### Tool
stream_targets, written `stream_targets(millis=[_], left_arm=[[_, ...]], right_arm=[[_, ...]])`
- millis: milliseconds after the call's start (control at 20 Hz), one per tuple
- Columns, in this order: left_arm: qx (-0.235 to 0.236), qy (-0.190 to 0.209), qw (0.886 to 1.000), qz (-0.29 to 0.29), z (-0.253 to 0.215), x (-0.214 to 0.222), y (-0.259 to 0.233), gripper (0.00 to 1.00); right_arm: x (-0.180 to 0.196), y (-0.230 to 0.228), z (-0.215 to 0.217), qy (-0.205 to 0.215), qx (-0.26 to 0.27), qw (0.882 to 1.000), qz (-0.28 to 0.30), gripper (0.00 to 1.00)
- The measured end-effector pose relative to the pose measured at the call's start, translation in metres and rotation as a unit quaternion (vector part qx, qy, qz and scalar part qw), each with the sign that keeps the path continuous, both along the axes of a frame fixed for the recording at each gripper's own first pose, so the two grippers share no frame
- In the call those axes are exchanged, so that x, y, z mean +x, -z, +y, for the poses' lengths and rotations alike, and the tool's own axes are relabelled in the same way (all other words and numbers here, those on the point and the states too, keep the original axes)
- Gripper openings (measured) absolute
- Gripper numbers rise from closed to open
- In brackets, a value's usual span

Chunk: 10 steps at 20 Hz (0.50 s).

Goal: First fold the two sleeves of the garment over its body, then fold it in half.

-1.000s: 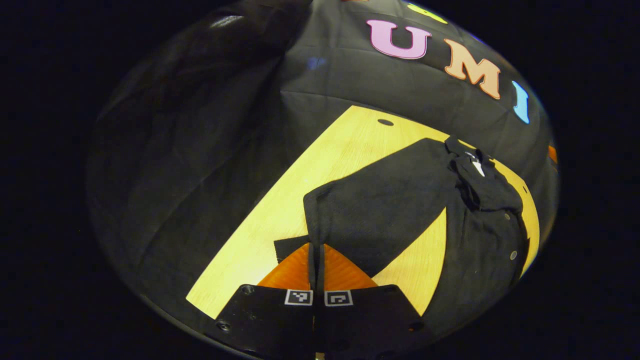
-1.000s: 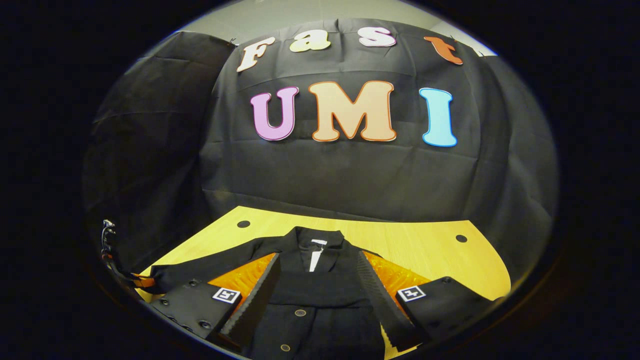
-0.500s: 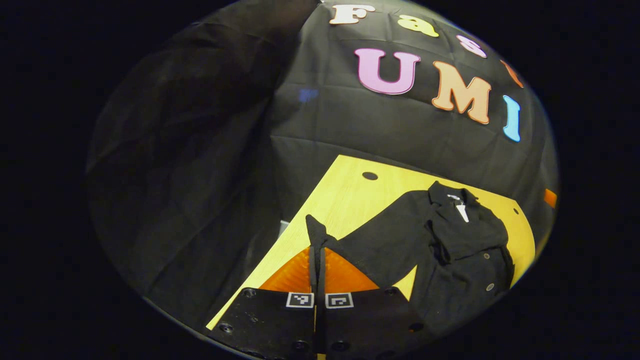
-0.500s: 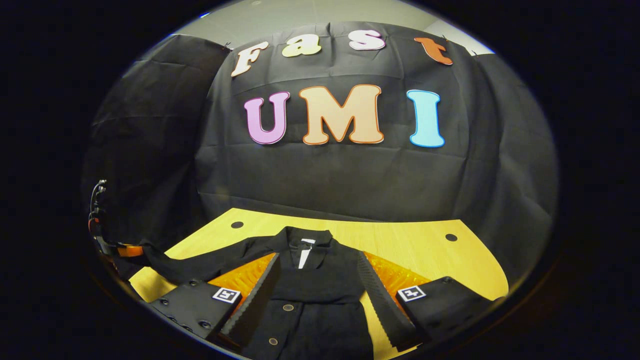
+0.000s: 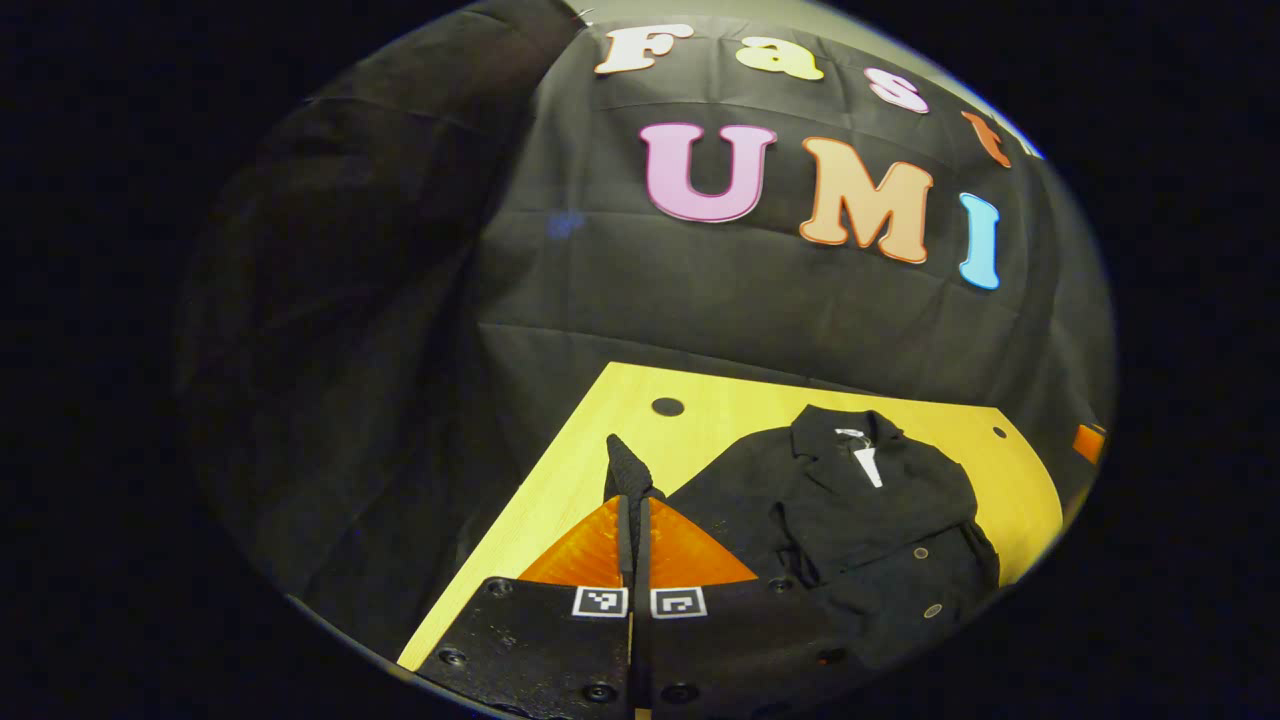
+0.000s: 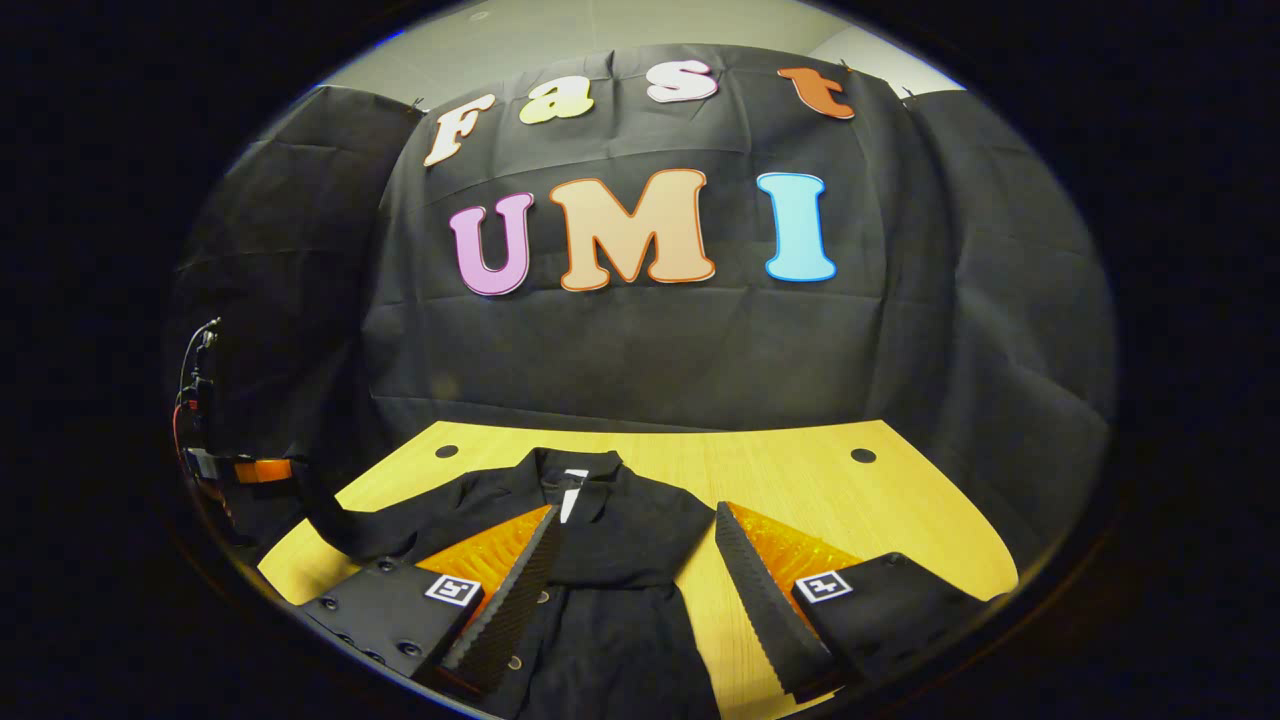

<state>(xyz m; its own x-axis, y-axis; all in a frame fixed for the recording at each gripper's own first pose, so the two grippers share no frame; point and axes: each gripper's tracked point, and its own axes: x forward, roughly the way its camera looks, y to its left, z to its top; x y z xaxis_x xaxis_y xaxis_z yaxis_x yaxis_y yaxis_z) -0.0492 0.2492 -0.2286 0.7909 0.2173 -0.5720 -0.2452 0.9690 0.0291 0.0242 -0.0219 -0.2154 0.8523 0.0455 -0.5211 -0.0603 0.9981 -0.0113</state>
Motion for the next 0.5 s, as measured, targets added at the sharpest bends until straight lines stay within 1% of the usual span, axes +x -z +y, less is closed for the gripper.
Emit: stream_targets(millis=[250, 500], left_arm=[[-0.005, 0.049, 0.999, -0.008, -0.049, 0.034, -0.005, 0.0], [-0.008, 0.099, 0.995, -0.008, -0.097, 0.064, -0.003, 0.0]], right_arm=[[-0.017, -0.002, -0.032, 0.027, 0.002, 1.0, -0.001, 0.98], [-0.03, -0.008, -0.069, 0.065, 0.004, 0.998, -0.012, 0.98]])
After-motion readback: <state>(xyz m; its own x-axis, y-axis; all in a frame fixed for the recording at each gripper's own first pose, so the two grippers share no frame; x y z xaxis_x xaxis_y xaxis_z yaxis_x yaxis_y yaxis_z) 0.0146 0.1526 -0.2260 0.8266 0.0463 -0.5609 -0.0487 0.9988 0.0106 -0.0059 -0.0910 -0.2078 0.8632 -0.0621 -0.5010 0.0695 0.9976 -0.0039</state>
